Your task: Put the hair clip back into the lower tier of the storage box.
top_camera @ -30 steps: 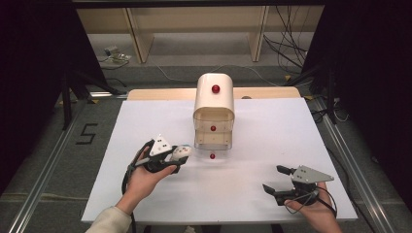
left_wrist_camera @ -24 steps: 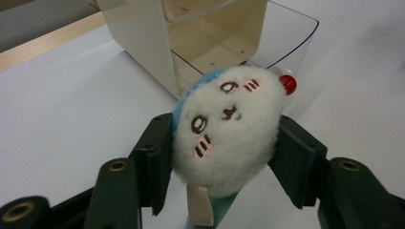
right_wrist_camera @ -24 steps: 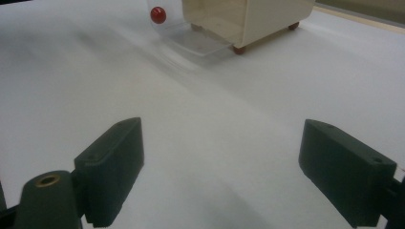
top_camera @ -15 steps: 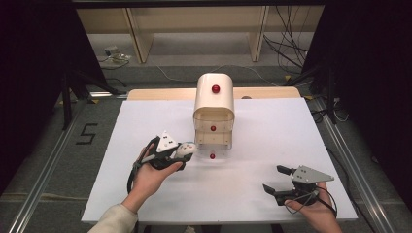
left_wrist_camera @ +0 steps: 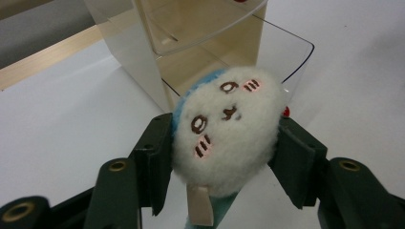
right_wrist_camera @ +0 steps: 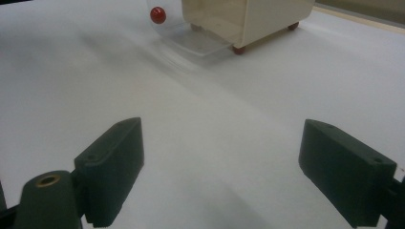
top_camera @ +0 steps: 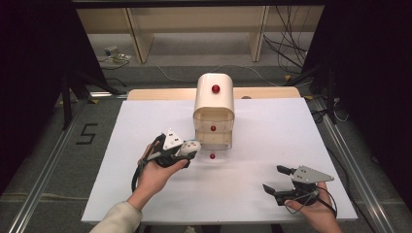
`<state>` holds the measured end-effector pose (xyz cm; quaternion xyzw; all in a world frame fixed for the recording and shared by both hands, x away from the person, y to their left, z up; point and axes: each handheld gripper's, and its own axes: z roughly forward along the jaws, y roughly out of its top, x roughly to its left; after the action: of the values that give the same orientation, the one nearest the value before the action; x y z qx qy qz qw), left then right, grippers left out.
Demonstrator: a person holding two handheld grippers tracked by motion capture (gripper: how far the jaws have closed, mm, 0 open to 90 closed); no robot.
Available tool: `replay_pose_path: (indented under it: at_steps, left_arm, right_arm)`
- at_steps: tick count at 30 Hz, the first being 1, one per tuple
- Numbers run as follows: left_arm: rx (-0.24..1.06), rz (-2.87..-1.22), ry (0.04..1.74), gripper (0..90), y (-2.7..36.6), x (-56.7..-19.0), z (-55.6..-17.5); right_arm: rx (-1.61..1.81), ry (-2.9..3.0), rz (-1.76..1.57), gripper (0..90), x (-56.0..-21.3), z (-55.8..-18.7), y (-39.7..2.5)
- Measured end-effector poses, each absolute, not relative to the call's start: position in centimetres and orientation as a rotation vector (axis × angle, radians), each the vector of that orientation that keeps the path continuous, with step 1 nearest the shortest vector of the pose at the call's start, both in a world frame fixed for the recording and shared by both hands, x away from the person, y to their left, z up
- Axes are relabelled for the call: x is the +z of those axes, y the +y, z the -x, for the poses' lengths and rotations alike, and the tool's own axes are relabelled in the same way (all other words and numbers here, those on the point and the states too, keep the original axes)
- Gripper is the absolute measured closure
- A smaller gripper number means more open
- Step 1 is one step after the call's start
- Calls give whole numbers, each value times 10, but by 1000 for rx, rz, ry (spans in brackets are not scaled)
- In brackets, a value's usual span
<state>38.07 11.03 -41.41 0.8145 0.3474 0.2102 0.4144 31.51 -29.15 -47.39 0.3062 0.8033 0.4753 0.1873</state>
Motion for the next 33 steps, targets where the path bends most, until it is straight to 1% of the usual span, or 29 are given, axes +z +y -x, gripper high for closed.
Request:
replay_pose_path:
  at_steps: [3, 33]
  left_arm:
    - [549, -2054, 874, 450, 107, -413, -382]
    - [521, -2089, 860, 451, 82, -406, -393]
  right_arm:
    - [1338, 2262, -864, 162, -474, -315, -291]
    - [1330, 2266, -873, 162, -474, -315, -292]
